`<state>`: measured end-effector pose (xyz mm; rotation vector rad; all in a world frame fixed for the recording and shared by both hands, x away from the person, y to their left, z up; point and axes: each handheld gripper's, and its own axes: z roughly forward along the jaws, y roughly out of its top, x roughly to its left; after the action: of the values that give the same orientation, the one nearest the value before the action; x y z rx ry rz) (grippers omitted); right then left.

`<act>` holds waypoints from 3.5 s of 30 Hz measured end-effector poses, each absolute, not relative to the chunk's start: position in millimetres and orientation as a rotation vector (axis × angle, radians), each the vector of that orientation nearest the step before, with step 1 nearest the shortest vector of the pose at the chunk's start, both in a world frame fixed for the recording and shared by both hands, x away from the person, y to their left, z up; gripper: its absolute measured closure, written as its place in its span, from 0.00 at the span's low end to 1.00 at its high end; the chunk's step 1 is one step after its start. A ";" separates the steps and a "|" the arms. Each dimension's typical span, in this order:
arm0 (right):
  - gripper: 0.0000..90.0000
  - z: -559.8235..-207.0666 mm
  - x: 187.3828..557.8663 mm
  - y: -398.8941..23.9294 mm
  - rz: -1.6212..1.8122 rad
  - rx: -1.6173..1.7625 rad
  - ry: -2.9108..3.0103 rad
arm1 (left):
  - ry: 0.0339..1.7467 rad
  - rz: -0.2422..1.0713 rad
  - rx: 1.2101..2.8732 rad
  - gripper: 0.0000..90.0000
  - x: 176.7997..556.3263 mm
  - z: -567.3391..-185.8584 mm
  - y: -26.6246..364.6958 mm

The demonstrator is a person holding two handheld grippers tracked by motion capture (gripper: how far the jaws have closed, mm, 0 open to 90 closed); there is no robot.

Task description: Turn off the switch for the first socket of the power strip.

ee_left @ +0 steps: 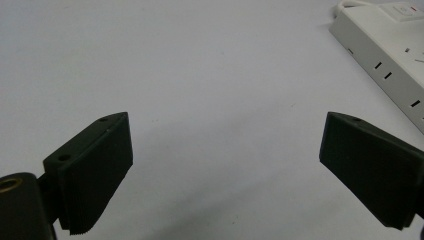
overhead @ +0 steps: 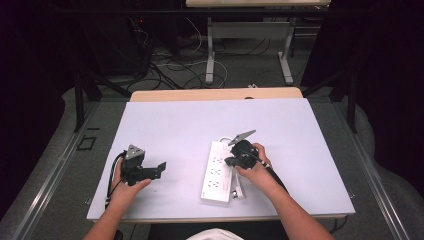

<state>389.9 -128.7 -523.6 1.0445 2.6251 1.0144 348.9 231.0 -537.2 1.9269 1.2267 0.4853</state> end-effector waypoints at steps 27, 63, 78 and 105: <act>0.95 -506.6 386.7 -133.1 1.025 1.030 2.671 | 1.226 0.480 1.930 0.08 348.8 -536.8 231.8; 0.60 -501.9 378.2 -169.4 0.914 1.019 2.679 | 1.231 0.487 1.925 0.08 348.7 -536.9 231.7; 0.43 -500.5 374.8 -201.5 0.919 1.077 2.541 | 1.228 0.490 1.935 0.08 348.6 -536.6 232.5; 0.18 -508.0 368.2 -265.0 0.976 1.320 2.294 | 1.236 0.488 1.928 0.08 348.3 -537.0 232.0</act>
<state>368.2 -265.0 -508.0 1.3198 2.2941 0.9759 348.3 232.0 -537.0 1.9283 1.2361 0.4877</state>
